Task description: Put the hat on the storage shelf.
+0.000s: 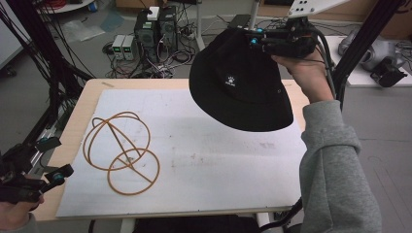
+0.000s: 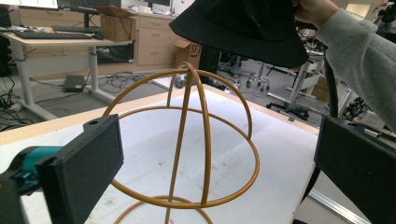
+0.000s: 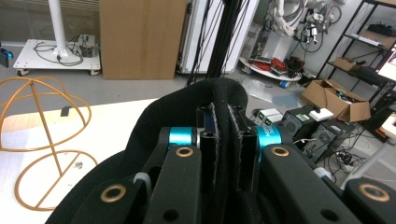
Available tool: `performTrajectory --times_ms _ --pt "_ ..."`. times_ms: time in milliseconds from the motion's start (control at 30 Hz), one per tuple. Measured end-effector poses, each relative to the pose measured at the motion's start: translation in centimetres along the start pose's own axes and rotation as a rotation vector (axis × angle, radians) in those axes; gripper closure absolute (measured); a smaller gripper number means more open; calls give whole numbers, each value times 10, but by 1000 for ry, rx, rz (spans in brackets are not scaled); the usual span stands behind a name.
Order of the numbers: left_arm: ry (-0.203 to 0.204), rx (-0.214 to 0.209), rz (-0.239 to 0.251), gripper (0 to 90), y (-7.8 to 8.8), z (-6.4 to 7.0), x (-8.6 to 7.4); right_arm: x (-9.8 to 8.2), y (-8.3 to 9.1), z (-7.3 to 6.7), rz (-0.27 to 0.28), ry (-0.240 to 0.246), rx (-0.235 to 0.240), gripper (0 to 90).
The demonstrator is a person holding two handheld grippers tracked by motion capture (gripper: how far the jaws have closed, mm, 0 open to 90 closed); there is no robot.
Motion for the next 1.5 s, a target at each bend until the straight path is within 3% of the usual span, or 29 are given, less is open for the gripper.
performTrajectory --times_ms 300,567,1500 --pt "3 -2 4 17 -1 1 0 6 -8 -10 21 3 41 847" --pt "1 5 4 17 5 2 0 19 -24 -28 66 9 140 847" --pt "-17 89 11 17 43 19 2 52 -126 -116 126 39 419 845"
Point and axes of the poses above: each handheld gripper's, and its own axes: y roughly backward along the jaws, x roughly out of its top, z roughly to its right, the point moved 5 cm from there along -y, roughly forward along the jaws, and after that the axes turned 13 degrees about z, right-handed, at the moved point
